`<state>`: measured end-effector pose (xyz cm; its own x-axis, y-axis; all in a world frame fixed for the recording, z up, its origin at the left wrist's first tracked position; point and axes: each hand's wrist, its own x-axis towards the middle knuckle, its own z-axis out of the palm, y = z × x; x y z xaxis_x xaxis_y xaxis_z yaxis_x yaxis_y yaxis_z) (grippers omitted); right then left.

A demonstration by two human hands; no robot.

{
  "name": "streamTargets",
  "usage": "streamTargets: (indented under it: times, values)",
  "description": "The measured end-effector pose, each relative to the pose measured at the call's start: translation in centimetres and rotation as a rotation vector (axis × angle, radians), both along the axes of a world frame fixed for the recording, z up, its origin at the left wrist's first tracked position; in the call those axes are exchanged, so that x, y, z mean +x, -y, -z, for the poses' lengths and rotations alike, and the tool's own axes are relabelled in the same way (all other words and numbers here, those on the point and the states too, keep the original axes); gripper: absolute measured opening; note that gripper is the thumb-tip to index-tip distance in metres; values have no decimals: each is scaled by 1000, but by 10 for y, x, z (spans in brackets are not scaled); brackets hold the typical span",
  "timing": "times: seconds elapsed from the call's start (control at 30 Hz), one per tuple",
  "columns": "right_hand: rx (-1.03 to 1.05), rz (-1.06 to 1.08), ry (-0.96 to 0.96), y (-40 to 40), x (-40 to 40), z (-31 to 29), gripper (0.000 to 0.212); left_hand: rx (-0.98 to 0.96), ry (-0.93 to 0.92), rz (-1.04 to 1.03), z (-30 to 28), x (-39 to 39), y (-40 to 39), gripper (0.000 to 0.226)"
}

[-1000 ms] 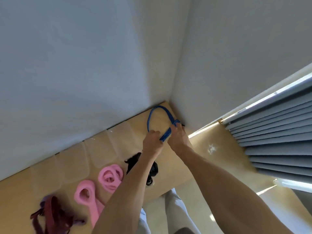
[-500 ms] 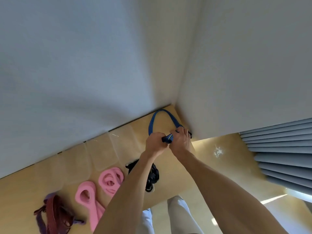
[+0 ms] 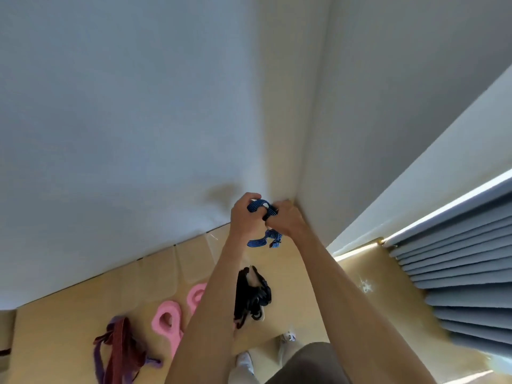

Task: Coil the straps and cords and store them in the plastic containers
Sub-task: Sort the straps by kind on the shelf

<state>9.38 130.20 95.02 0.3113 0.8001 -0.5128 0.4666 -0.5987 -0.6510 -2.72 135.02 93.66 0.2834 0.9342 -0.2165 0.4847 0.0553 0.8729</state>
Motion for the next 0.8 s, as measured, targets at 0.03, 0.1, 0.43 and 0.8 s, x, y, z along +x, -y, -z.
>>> streamTargets:
  times: [0.03, 0.1, 0.43, 0.8]
  values:
    - [25, -2, -17, 2, -7, -14, 15, 6, 23, -22, -12, -8, 1, 26]
    - [82, 8, -52, 8, -21, -39, 25, 39, 72, -47, -33, -25, 5, 23]
    - [321, -93, -70, 43, -119, -112, 18, 32, 271, -93, -75, -149, 48, 16]
    - [476, 74, -146, 103, -232, -116, 26, -216, 411, -142, -62, -275, 125, 19]
